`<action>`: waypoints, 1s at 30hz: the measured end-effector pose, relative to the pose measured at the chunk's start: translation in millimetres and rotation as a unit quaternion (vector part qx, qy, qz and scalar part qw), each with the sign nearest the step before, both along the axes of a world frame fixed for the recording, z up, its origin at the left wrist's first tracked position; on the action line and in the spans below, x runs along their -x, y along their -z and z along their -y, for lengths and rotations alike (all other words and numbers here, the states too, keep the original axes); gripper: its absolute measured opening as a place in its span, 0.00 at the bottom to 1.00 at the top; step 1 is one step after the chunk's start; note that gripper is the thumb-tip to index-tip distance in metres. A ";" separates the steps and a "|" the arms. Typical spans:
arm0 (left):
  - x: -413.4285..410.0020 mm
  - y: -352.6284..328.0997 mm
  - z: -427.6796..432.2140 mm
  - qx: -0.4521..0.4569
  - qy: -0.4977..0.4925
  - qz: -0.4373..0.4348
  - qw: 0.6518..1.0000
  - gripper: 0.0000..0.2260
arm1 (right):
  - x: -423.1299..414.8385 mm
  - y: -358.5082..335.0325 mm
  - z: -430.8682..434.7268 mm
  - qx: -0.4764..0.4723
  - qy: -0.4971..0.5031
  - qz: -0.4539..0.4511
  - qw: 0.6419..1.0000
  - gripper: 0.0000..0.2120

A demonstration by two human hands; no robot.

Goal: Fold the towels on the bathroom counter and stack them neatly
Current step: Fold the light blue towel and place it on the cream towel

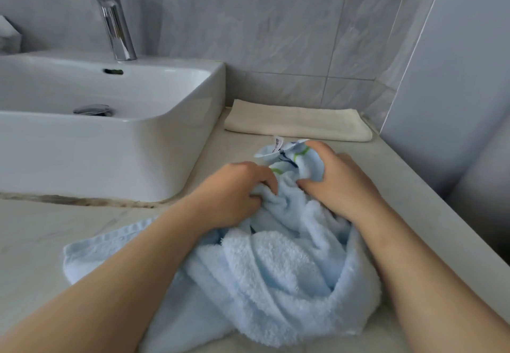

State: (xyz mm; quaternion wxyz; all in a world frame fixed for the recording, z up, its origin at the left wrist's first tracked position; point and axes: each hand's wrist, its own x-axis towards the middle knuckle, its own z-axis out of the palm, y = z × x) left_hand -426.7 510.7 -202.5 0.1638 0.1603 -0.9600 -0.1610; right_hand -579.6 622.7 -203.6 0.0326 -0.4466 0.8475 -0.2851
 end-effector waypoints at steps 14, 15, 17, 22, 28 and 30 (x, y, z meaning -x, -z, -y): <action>-6.1 -7.3 3.5 -0.170 -0.161 0.174 0.957 0.10 | -2.0 -9.8 -3.5 -0.023 0.015 0.070 0.997 0.14; -6.0 -8.0 -1.4 -0.176 -0.154 0.171 0.957 0.14 | -2.6 -10.0 -3.2 -0.043 0.022 0.045 0.998 0.16; -2.8 -5.5 -10.6 -0.131 -0.136 0.182 0.965 0.21 | -3.3 -6.6 -2.0 -0.086 0.022 0.012 0.996 0.20; 0.1 -2.1 -11.7 -0.107 -0.107 0.190 0.970 0.22 | -0.2 0.2 -1.0 -0.105 -0.029 0.052 0.993 0.13; -3.0 -6.3 3.5 -0.086 -0.171 0.037 0.981 0.10 | -1.5 -5.9 1.0 0.122 0.011 0.029 0.992 0.12; -6.7 -7.2 13.8 -0.047 -0.255 -0.088 0.962 0.14 | 1.5 -10.2 1.6 0.210 0.042 0.005 0.977 0.13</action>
